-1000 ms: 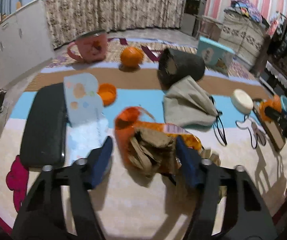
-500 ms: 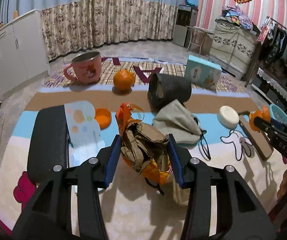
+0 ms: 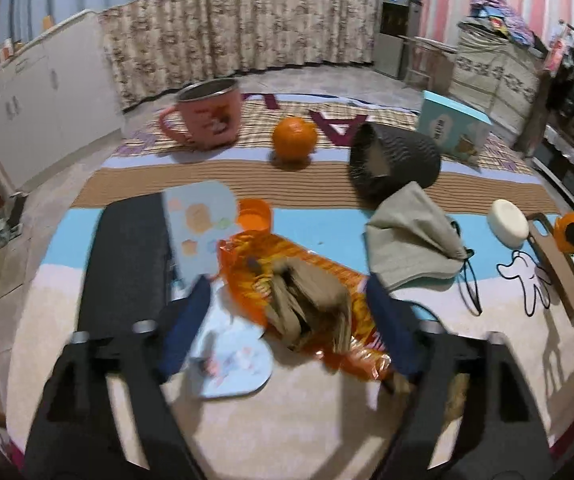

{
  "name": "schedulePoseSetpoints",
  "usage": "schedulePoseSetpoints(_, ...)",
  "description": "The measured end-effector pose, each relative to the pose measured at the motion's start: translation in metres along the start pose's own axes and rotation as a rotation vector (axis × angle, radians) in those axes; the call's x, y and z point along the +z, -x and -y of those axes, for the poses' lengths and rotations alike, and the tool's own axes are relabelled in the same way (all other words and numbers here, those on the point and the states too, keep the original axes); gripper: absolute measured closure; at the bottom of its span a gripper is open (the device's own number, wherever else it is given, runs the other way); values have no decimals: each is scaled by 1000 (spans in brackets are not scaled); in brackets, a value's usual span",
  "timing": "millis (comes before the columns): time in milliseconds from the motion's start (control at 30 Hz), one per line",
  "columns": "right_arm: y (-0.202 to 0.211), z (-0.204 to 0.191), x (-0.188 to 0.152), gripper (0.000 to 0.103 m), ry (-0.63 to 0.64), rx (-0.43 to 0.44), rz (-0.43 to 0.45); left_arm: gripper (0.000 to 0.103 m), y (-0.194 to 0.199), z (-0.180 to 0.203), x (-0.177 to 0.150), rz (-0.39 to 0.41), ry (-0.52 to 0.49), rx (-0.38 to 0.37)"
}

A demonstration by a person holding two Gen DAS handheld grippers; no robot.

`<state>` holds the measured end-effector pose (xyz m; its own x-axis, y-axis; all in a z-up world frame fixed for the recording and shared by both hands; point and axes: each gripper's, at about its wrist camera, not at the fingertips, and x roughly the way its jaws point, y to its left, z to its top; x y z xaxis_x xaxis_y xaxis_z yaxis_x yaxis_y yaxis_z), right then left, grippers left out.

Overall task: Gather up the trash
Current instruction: 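Lift the brown paper bag with the left tool off the orange wrapper, then carry the orange and paper bag to the blue basket and release both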

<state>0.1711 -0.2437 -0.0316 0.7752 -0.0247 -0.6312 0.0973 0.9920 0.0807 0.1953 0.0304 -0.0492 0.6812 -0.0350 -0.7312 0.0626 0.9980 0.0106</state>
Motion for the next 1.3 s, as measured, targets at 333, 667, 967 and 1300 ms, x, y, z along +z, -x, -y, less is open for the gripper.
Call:
schedulePoseSetpoints(333,-4,-6,-2,62,15,10,-12,31,-4,23,-7,-18,-88,11)
schedulePoseSetpoints(667,-4,-7,-1,62,25,1,-6,60,-14,20,-3,-48,-76,-51)
schedulePoseSetpoints(967,30,20,5,62,14,-19,18,60,38,40,25,130,-73,-31)
schedulePoseSetpoints(1300,92,140,9,62,-3,-205,42,60,64,152,42,195,-157,-180)
